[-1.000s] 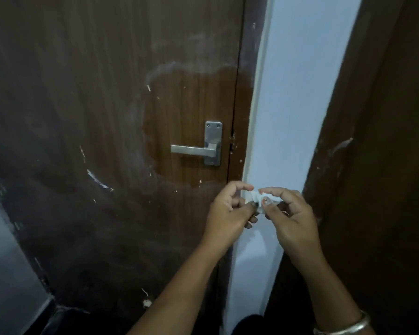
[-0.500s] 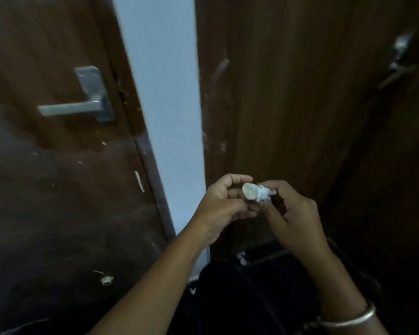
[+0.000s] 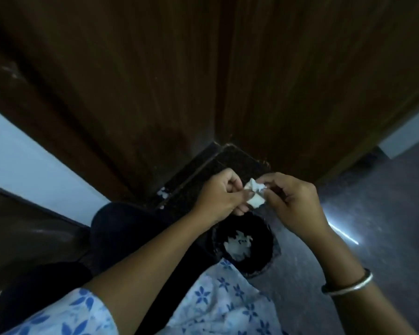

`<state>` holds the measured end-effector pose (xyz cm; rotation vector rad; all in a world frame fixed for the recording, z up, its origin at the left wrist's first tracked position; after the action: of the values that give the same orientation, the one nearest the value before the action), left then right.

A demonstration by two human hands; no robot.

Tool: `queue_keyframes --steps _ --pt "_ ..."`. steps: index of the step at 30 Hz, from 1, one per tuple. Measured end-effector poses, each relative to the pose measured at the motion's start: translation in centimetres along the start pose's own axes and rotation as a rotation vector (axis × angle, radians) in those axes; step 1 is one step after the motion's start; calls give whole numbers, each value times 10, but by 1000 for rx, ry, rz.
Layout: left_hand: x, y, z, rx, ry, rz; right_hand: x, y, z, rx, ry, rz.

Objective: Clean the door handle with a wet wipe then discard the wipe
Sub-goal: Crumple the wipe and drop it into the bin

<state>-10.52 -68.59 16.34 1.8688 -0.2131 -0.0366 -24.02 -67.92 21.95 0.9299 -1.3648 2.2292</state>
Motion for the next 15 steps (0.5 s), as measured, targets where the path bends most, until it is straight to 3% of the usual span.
queue_keyframes --steps 3,7,12,15 --pt "-29 -30 10 129 -57 26 0 35 -27 -95 39 -61" --pt "-35 -59 23 179 -105 433 -23 89 -48 -345 90 -25" --pt "-23 -80 31 271 -137 461 -93 157 -62 -699 -167 4" --pt "-19 -90 34 331 -175 447 -117 178 -69 -803 -263 33"
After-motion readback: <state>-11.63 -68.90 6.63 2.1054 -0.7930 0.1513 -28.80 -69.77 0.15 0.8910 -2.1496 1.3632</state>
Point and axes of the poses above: each hand's wrist, its own z-axis towards the middle knuckle, its own x-axis out of the back of the hand, y = z × x, the point moved 8 cm from there along z, towards the middle knuckle, and after that the axes turned 3 degrees about x, right-handed, at the moved point
